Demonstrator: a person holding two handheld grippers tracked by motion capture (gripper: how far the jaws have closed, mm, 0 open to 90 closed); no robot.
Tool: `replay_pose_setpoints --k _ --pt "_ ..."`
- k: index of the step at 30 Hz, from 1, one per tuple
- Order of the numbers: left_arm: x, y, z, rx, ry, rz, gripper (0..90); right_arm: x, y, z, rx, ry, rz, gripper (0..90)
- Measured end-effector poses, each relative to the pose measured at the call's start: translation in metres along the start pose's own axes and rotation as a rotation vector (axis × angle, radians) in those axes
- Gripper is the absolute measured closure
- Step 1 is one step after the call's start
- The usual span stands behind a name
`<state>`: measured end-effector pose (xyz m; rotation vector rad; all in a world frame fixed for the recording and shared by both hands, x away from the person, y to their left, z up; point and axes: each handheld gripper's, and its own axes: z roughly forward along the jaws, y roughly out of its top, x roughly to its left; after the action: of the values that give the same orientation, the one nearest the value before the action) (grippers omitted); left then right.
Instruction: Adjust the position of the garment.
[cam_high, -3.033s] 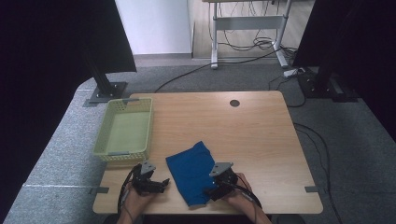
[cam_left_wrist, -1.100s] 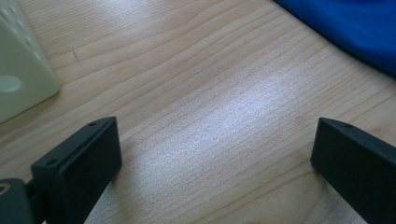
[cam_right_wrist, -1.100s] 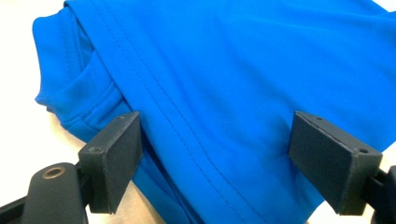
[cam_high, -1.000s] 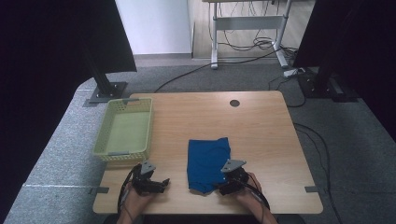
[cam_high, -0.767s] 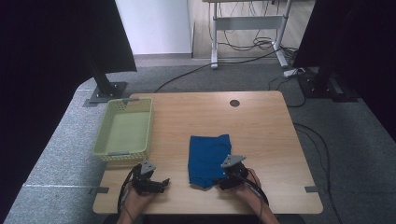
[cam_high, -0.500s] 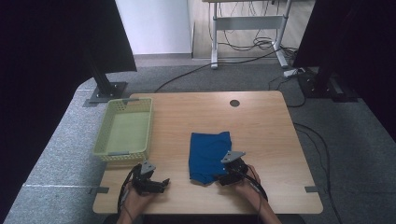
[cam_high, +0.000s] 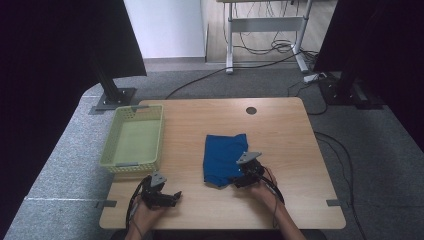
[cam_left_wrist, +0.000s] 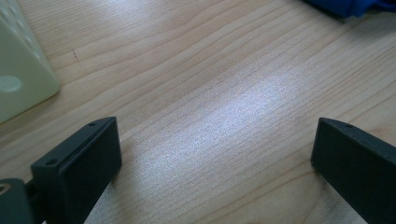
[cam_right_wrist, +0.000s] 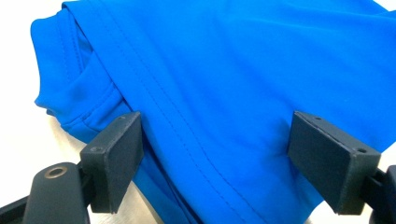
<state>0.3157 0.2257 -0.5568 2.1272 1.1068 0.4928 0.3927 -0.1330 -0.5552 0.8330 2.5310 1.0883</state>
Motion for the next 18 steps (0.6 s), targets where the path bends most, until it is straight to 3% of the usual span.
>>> replay_pose_setpoints --k 18 --pt "0.001 0.001 0.001 0.002 -0.007 0.006 1.1 -0.027 0.020 0.018 0.026 0.006 -0.003 18.4"
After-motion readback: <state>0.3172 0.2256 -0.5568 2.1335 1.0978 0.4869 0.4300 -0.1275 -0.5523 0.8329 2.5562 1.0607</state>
